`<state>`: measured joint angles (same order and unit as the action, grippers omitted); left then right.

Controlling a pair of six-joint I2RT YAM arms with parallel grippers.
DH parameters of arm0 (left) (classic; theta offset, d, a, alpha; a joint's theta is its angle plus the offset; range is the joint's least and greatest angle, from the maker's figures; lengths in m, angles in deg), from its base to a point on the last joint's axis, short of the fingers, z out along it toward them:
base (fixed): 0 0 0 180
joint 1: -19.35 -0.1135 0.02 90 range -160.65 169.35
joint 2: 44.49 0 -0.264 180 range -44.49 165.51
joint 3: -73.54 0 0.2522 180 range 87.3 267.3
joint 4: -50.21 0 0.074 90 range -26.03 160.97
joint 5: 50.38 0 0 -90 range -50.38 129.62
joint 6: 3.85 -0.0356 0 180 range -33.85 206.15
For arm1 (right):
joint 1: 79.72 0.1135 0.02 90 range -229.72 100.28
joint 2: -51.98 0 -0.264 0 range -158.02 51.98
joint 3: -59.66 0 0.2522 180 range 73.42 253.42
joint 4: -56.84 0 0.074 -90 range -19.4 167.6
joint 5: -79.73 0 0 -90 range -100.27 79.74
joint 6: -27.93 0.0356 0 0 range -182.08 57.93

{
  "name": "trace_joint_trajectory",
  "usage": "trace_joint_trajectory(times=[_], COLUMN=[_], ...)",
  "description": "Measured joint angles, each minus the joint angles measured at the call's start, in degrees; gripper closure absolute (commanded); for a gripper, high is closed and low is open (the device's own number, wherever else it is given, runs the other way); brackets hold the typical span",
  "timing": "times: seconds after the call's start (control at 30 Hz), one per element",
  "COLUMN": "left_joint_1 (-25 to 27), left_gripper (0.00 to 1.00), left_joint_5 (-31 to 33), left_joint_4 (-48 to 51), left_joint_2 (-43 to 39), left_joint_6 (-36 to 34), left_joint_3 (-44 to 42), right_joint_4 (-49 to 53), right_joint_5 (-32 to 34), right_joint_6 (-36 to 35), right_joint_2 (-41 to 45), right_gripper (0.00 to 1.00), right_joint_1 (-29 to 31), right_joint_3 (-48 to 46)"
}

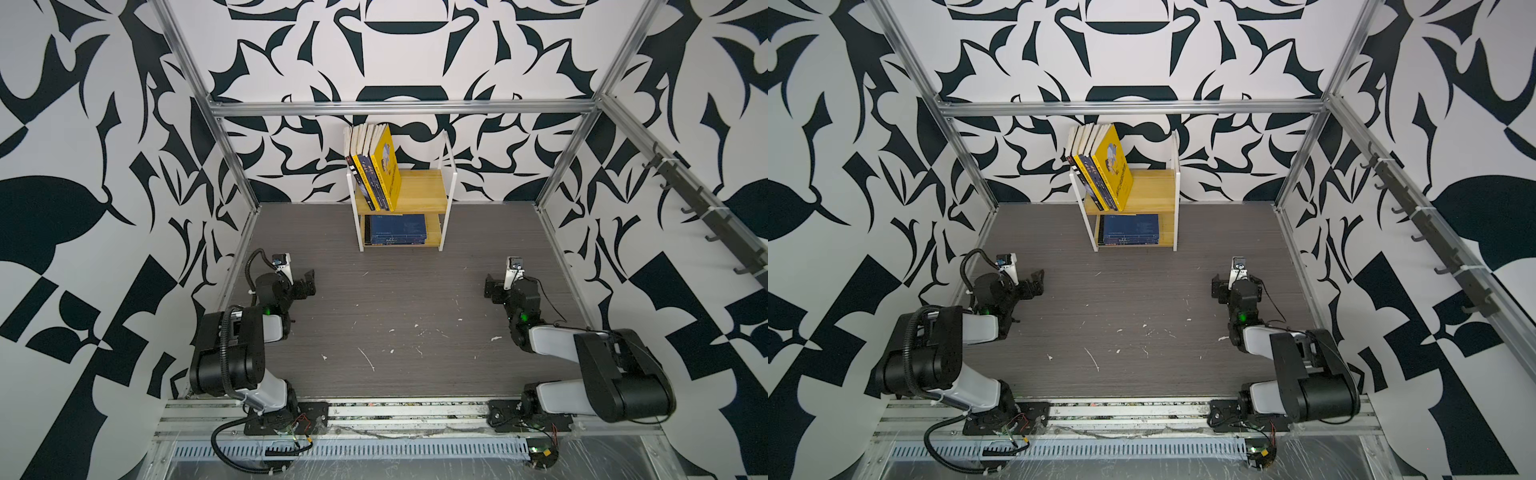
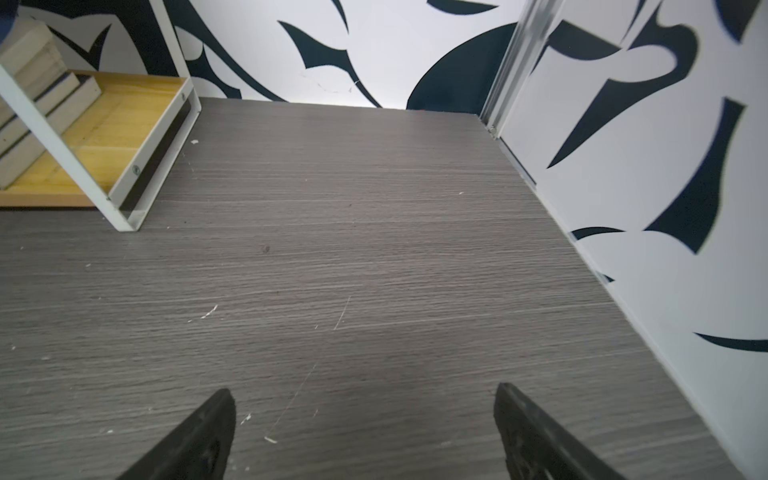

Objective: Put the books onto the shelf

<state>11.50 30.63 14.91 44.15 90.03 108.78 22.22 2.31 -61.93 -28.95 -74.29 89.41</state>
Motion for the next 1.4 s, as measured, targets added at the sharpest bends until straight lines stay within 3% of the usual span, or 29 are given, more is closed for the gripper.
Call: trace_joint_trajectory(times=[0.23, 0.67, 1.4], left_joint_1=[-0.3, -0.4, -0.4], left_gripper=[0.01, 0.0, 0.0], left_joint_5=[0.1, 0.1, 0.1], left_joint_4=[0.0, 0.0, 0.0], left_joint_2=[0.0, 0.0, 0.0], left_joint_6=[0.6, 0.7, 0.7], left_joint_3=[0.0, 0.0, 0.0], right_joint_4=[-6.7, -5.9, -5.4], right_joint_5=[0.4, 2.0, -1.2], right_joint_6=[0.2, 1.0, 0.7], right_joint_2=[-9.2, -9.3, -9.3], right_gripper=[0.0, 0.0, 0.0], right_joint_1=[0.0, 0.0, 0.0], right_joint_3=[0.0, 1.9, 2.4])
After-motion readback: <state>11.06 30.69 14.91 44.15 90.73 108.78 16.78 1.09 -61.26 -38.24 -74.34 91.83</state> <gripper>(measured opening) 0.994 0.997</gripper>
